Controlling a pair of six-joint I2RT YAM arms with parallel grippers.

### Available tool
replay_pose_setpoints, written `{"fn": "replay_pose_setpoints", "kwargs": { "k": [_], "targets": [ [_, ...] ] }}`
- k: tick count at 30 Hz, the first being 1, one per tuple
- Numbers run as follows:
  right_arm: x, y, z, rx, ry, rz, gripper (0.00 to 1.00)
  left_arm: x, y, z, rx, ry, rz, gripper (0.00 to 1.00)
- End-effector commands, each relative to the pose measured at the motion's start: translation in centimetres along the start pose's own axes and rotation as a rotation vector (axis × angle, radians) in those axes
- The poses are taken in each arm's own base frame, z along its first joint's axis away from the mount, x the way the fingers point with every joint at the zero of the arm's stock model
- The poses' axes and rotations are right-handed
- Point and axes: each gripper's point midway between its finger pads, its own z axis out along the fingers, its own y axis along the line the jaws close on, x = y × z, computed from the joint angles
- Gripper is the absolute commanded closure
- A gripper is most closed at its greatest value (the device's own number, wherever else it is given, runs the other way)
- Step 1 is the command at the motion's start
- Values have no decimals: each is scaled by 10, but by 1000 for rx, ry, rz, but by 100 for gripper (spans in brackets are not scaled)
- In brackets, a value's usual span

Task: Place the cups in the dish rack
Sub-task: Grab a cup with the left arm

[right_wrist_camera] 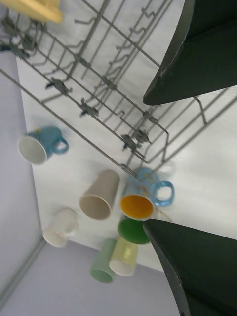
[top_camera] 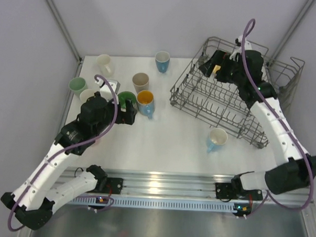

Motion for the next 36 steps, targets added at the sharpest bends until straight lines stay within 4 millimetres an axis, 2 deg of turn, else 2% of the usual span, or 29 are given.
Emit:
{"fn": "replay_pose_setpoints", "kwargs": {
  "k": [1, 2, 4, 5, 6, 9, 13, 15, 16, 17, 20, 21, 25, 27, 31, 34, 36],
  "targets": [
    [23, 42, -42, -161, 4, -57, 1, -28, -1, 4, -33, -44, -20, 2],
    [34, 53, -50, -192, 13, -63, 1, -30, 1, 8, -50, -40, -17, 2],
    [52, 59, -68, -240, -8, -57, 1, -29, 1, 19, -75, -5, 0, 2],
    [59, 64, -74, -267, -10, -41, 1, -31, 8, 21, -123, -5, -8, 2],
    [71, 60, -81, -275, -11, -32, 0, -31, 13, 25, -161, 2, -16, 2],
    [78, 60, -90, -302, -29, -33, 1, -29, 25, 39, -269, 38, -55, 3],
    [88, 52, -97, -281, -6, -54, 1, -24, 29, 57, -303, 97, -52, 4],
    [92, 49, -101, -277, 4, -73, 1, -16, 42, 67, -340, 151, -41, 5],
    [95, 48, -102, -277, 10, -78, 1, -11, 41, 71, -314, 177, -43, 6],
    [96, 47, -103, -276, 7, -87, 1, -10, 54, 73, -330, 193, -47, 6],
    [109, 39, -106, -271, 16, -90, 1, 4, 67, 82, -299, 261, -62, 8],
    [108, 41, -110, -282, 5, -89, 1, 14, 69, 87, -289, 297, -53, 8],
    [111, 42, -116, -309, -4, -89, 1, 40, 64, 101, -187, 408, 21, 11],
    [112, 41, -117, -309, -9, -96, 1, 53, 54, 111, -112, 464, 34, 16],
    [118, 40, -116, -312, 9, -93, 1, 59, 43, 122, -36, 501, 40, 21],
    [120, 39, -117, -313, 13, -96, 1, 63, 48, 129, -56, 522, 54, 23],
    [121, 39, -119, -316, 11, -97, 1, 74, 51, 137, -69, 561, 56, 25]
  ]
}}
